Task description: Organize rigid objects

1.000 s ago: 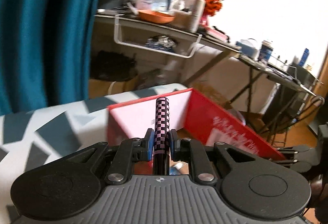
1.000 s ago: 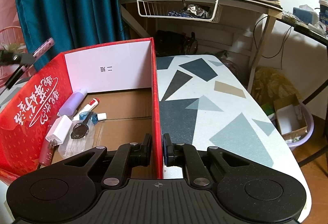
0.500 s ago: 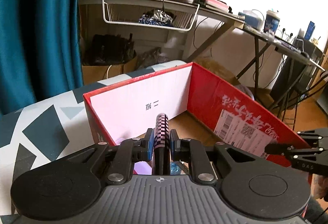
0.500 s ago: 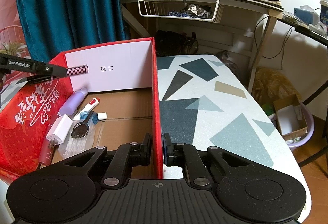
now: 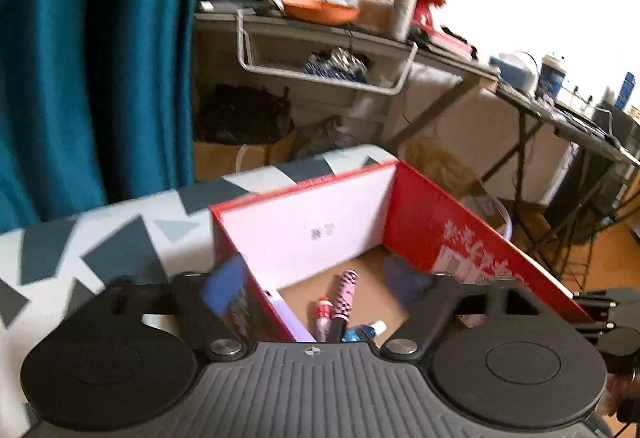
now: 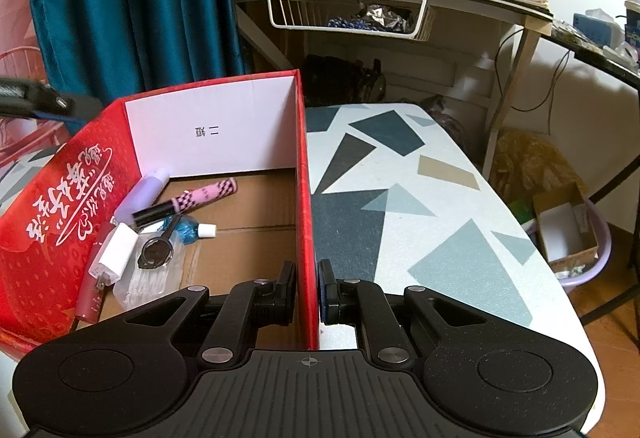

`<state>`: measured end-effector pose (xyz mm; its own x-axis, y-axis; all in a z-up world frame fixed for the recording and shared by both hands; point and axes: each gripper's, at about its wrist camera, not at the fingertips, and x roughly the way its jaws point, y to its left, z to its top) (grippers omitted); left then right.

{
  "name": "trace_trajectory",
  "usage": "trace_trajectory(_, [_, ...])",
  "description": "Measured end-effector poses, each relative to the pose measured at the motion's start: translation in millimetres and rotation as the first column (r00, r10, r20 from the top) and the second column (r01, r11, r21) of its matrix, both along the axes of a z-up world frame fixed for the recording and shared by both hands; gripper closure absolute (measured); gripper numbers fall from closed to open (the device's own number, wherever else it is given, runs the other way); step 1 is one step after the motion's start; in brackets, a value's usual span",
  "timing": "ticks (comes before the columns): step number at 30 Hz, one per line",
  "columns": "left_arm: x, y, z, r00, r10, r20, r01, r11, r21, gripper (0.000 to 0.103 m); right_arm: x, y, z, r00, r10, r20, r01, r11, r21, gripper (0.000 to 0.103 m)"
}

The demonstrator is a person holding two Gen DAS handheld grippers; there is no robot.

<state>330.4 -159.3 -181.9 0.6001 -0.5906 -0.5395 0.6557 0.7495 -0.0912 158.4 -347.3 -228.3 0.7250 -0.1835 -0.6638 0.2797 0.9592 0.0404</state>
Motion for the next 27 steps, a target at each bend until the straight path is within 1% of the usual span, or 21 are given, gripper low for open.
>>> trace_trajectory(3, [-6,8,10,1.0,0.011,0.013,-0.011,1.0,-0.009,0.005,-1,-1,2,1.0,-0.009,-0.001,0.009,1.0,0.014,0.093])
trace_trajectory(5, [-9,9,15,0.999,0.028,0.015,-0.028,1.0,0.012,0.0,-2,-1,3,1.0,-0.012,-0.001,0.013,1.0,0.017,0.093])
trace_trajectory(10, [-20,3,16,0.998,0.046,0.05,-0.051,0.994,0.098,0.0,-5,0,10,1.0,-0.022,0.004,0.022,1.0,0.018,0.092])
trace_trajectory(12, [-23,1,16,0.996,0.063,0.065,-0.071,0.989,0.129,0.0,-6,0,14,1.0,-0.026,0.007,0.026,0.999,0.023,0.091])
trace_trajectory(13, [-25,1,17,0.995,0.072,0.074,-0.081,0.987,0.138,0.0,-6,0,17,1.0,-0.029,0.012,0.029,0.999,0.029,0.089])
trace_trajectory(15, [-31,4,22,0.99,0.111,0.092,-0.123,0.983,0.137,0.0,-7,-3,24,0.999,-0.044,0.023,0.043,0.998,0.041,0.069])
trace_trajectory(16, [-33,6,25,0.987,0.133,0.093,-0.144,0.981,0.132,0.0,-8,-3,28,0.998,-0.051,0.033,0.05,0.998,0.045,0.066])
trace_trajectory(18, [-39,10,31,0.983,0.158,0.097,-0.169,0.977,0.127,0.0,-11,-3,37,0.997,-0.058,0.046,0.056,0.998,0.042,0.051])
trace_trajectory(19, [-43,11,34,0.98,0.168,0.105,-0.181,0.975,0.128,0.0,-11,-2,42,0.997,-0.058,0.051,0.056,0.998,0.036,0.046])
trace_trajectory(21, [-51,14,41,0.972,0.197,0.131,-0.215,0.967,0.137,0.0,-13,0,53,0.996,-0.056,0.067,0.055,0.998,0.024,0.023])
trace_trajectory(22, [-55,16,45,0.966,0.215,0.145,-0.235,0.962,0.141,0.0,-13,0,59,0.996,-0.054,0.077,0.052,0.998,0.021,0.017])
trace_trajectory(24, [-63,20,53,0.955,0.254,0.155,-0.276,0.951,0.142,0.0,-14,2,72,0.994,-0.049,0.099,0.048,0.999,0.022,0.002])
trace_trajectory(25, [-66,23,57,0.953,0.262,0.153,-0.283,0.949,0.136,0.0,-14,4,79,0.993,-0.048,0.109,0.046,0.999,0.02,0.0])
trace_trajectory(27, [-76,32,66,0.95,0.276,0.149,-0.293,0.95,0.108,0.0,-14,8,92,0.992,-0.042,0.121,0.04,0.999,0.015,0.0])
